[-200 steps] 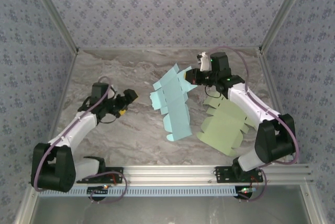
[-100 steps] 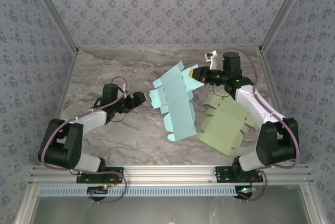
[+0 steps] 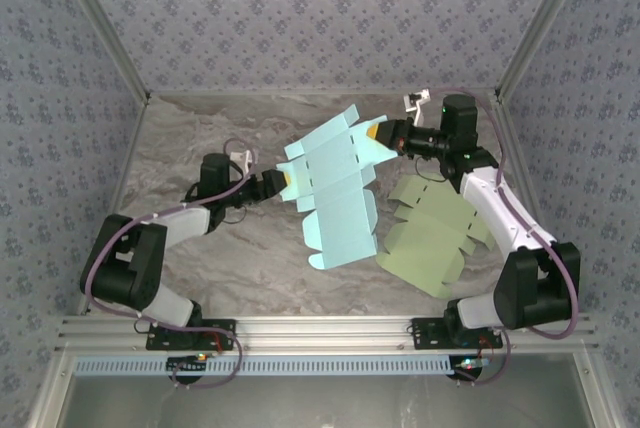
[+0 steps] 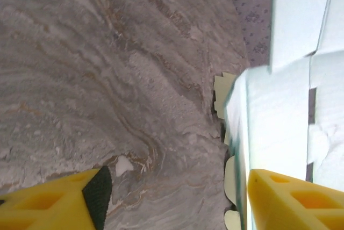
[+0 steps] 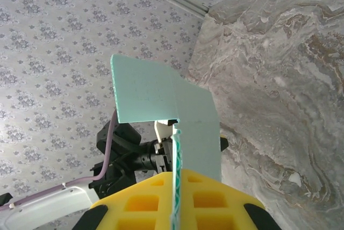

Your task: Fold the paper box

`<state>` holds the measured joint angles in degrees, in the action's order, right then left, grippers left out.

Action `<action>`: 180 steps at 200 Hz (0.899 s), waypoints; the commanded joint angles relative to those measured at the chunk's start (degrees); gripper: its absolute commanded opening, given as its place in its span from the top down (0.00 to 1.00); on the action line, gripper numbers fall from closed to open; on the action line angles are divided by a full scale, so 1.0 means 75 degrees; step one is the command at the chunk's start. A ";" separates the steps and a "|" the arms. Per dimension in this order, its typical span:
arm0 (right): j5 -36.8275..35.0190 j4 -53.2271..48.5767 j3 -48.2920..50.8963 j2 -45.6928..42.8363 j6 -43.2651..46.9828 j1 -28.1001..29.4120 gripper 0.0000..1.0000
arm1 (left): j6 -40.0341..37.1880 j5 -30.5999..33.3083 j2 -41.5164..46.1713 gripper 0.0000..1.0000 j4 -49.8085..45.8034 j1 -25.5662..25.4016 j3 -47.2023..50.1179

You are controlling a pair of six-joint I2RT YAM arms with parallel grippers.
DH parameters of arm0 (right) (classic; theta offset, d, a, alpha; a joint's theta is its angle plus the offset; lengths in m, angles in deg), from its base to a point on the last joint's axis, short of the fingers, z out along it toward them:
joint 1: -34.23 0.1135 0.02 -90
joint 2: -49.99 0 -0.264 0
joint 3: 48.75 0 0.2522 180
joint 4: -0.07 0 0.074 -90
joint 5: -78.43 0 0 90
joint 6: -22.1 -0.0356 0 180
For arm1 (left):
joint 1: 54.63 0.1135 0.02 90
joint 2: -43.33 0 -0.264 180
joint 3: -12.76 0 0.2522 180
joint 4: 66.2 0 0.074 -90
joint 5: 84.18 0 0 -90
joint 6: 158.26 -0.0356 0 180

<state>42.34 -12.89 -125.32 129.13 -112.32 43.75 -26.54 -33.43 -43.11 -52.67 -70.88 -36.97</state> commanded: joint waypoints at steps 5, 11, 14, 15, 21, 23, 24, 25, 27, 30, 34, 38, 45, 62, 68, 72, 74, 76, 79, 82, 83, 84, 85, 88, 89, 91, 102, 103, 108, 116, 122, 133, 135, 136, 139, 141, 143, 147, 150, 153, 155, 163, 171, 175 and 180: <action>0.0259 0.0119 -0.0004 -0.0278 -0.0242 0.0033 1.00 | 0.0236 -0.0299 -0.0186 0.43 0.0835 -0.0025 -0.0215; 0.0253 0.0105 -0.0005 -0.0293 -0.0234 0.0038 1.00 | 0.0288 -0.0256 -0.0174 0.47 0.0900 -0.0025 -0.0179; 0.0243 0.0099 0.0001 -0.0302 -0.0228 0.0034 1.00 | 0.0301 -0.0239 -0.0161 0.49 0.0932 -0.0025 -0.0158; 0.0242 0.0102 0.0004 -0.0306 -0.0229 0.0033 1.00 | 0.0311 -0.0228 -0.0154 0.50 0.0950 -0.0025 -0.0142; 0.0230 0.0078 -0.0002 -0.0312 -0.0207 0.0046 1.00 | 0.0341 -0.0205 -0.0120 0.52 0.1074 -0.0025 -0.0091; 0.0221 0.0063 -0.0001 -0.0313 -0.0200 0.0044 1.00 | 0.0352 -0.0211 -0.0114 0.53 0.1120 -0.0025 -0.0076; 0.0208 0.0054 0.0003 -0.0317 -0.0197 0.0044 1.00 | 0.0360 -0.0208 -0.0107 0.53 0.1143 -0.0025 -0.0055; 0.0196 0.0050 -0.0001 -0.0319 -0.0201 0.0044 1.00 | 0.0364 -0.0206 -0.0104 0.54 0.1160 -0.0025 -0.0055; 0.0180 0.0027 0.0008 -0.0326 -0.0187 0.0043 1.00 | 0.0373 -0.0211 -0.0087 0.55 0.1197 -0.0025 -0.0033; 0.0164 0.0013 0.0016 -0.0323 -0.0177 0.0059 1.00 | 0.0373 -0.0216 -0.0072 0.56 0.1232 -0.0025 -0.0022; 0.0151 0.0001 0.0030 -0.0322 -0.0188 0.0070 1.00 | 0.0362 -0.0236 -0.0070 0.57 0.1262 -0.0025 -0.0011; 0.0148 0.0015 0.0047 -0.0324 -0.0206 0.0065 1.00 | 0.0346 -0.0249 -0.0060 0.58 0.1280 -0.0025 0.0004; 0.0159 0.0081 0.0077 -0.0322 -0.0248 0.0078 1.00 | 0.0308 -0.0329 -0.0070 0.62 0.1312 -0.0025 0.0008; 0.0165 0.0208 0.0124 -0.0326 -0.0344 0.0114 1.00 | 0.0298 -0.0433 -0.0101 0.64 0.1307 -0.0025 0.0001; 0.0159 0.0210 0.0127 -0.0321 -0.0348 0.0119 1.00 | 0.0298 -0.0410 -0.0103 0.58 0.1278 -0.0025 0.0017; 0.0157 0.0220 0.0126 -0.0332 -0.0363 0.0134 1.00 | 0.0302 -0.0388 -0.0107 0.52 0.1247 -0.0025 0.0025; 0.0159 0.0230 0.0116 -0.0341 -0.0359 0.0127 1.00 | 0.0302 -0.0383 -0.0105 0.48 0.1225 -0.0025 0.0026; 0.0159 0.0227 0.0116 -0.0335 -0.0370 0.0126 1.00 | 0.0304 -0.0358 -0.0093 0.45 0.1195 -0.0025 0.0026; 0.0151 0.0225 0.0122 -0.0338 -0.0368 0.0127 1.00 | 0.0301 -0.0338 -0.0089 0.41 0.1155 -0.0025 0.0036; 0.0148 0.0235 0.0116 -0.0336 -0.0375 0.0137 1.00 | 0.0289 -0.0315 -0.0092 0.39 0.1119 -0.0025 0.0037; 0.0148 0.0234 0.0114 -0.0340 -0.0378 0.0137 1.00 | 0.0282 -0.0313 -0.0090 0.38 0.1114 -0.0025 0.0038; 0.0154 0.0240 0.0113 -0.0342 -0.0380 0.0137 1.00 | 0.0278 -0.0312 -0.0095 0.37 0.1099 -0.0025 0.0038; 0.0157 0.0248 0.0119 -0.0343 -0.0381 0.0137 1.00 | 0.0270 -0.0311 -0.0092 0.37 0.1097 -0.0025 0.0038; 0.0156 0.0260 0.0119 -0.0351 -0.0390 0.0137 1.00 | 0.0265 -0.0312 -0.0100 0.36 0.1067 -0.0025 0.0035; 0.0158 0.0259 0.0116 -0.0348 -0.0403 0.0137 1.00 | 0.0264 -0.0311 -0.0100 0.35 0.1064 -0.0025 0.0036; 0.0159 0.0263 0.0122 -0.0354 -0.0407 0.0137 1.00 | 0.0263 -0.0311 -0.0100 0.34 0.1047 -0.0025 0.0040; 0.0157 0.0292 0.0118 -0.0364 -0.0454 0.0137 1.00 | 0.0260 -0.0340 -0.0156 0.32 0.0949 -0.0025 -0.0002; 0.0158 0.0292 0.0115 -0.0360 -0.0459 0.0137 1.00 | 0.0261 -0.0348 -0.0157 0.32 0.0946 -0.0025 -0.0011; 0.0168 0.0302 0.0112 -0.0358 -0.0478 0.0137 1.00 | 0.0288 -0.0394 -0.0201 0.33 0.0953 -0.0025 -0.0029; 0.0171 0.0326 0.0118 -0.0365 -0.0505 0.0138 1.00 | 0.0351 -0.0464 -0.0271 0.36 0.1011 -0.0025 -0.0055; 0.0167 0.0327 0.0113 -0.0369 -0.0519 0.0140 1.00 | 0.0406 -0.0511 -0.0307 0.41 0.1058 -0.0025 -0.0067; 0.0171 0.0326 0.0119 -0.0368 -0.0502 0.0137 1.00 | 0.0515 -0.0597 -0.0357 0.49 0.1235 -0.0025 -0.0058; 0.0163 0.0321 0.0123 -0.0368 -0.0508 0.0140 1.00 | 0.0536 -0.0614 -0.0358 0.51 0.1277 -0.0025 -0.0054; 0.0155 0.0318 0.0123 -0.0373 -0.0509 0.0139 1.00 | 0.0546 -0.0620 -0.0364 0.51 0.1292 -0.0025 -0.0055; 0.0149 0.0319 0.0127 -0.0374 -0.0516 0.0140 1.00 | 0.0583 -0.0651 -0.0378 0.53 0.1355 -0.0035 -0.0050; 0.0154 0.0316 0.0125 -0.0372 -0.0521 0.0138 1.00 | 0.0592 -0.0683 -0.0390 0.54 0.1386 -0.0036 -0.0046; 0.0149 0.0316 0.0124 -0.0369 -0.0513 0.0140 1.00 | 0.0602 -0.0711 -0.0384 0.55 0.1438 -0.0036 -0.0045; 0.0148 0.0316 0.0130 -0.0371 -0.0511 0.0153 1.00 | 0.0612 -0.0776 -0.0396 0.57 0.1531 -0.0053 -0.0037; 0.0142 0.0317 0.0137 -0.0368 -0.0503 0.0155 1.00 | 0.0606 -0.0818 -0.0397 0.58 0.1591 -0.0068 -0.0044; 0.0141 0.0330 0.0136 -0.0369 -0.0518 0.0155 1.00 | 0.0592 -0.0856 -0.0401 0.58 0.1619 -0.0090 -0.0041; 0.0143 0.0337 0.0139 -0.0374 -0.0521 0.0153 1.00 | 0.0562 -0.0883 -0.0404 0.59 0.1628 -0.0100 -0.0044; 0.0148 0.0380 0.0168 -0.0369 -0.0552 0.0163 1.00 | 0.0433 -0.0896 -0.0395 0.61 0.1553 -0.0176 -0.0065; 0.0157 0.0446 0.0188 -0.0372 -0.0613 0.0169 1.00 | 0.0347 -0.0944 -0.0403 0.64 0.1495 -0.0239 -0.0090; 0.0151 0.0470 0.0194 -0.0374 -0.0640 0.0171 1.00 | 0.0334 -0.0967 -0.0408 0.66 0.1513 -0.0264 -0.0101; 0.0159 0.0480 0.0191 -0.0369 -0.0661 0.0173 1.00 | 0.0341 -0.0990 -0.0417 0.68 0.1555 -0.0282 -0.0085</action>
<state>42.47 -11.32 -124.56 127.95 -115.45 44.51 -22.43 -37.71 -45.99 -43.90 -71.63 -37.05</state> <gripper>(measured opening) 0.067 0.360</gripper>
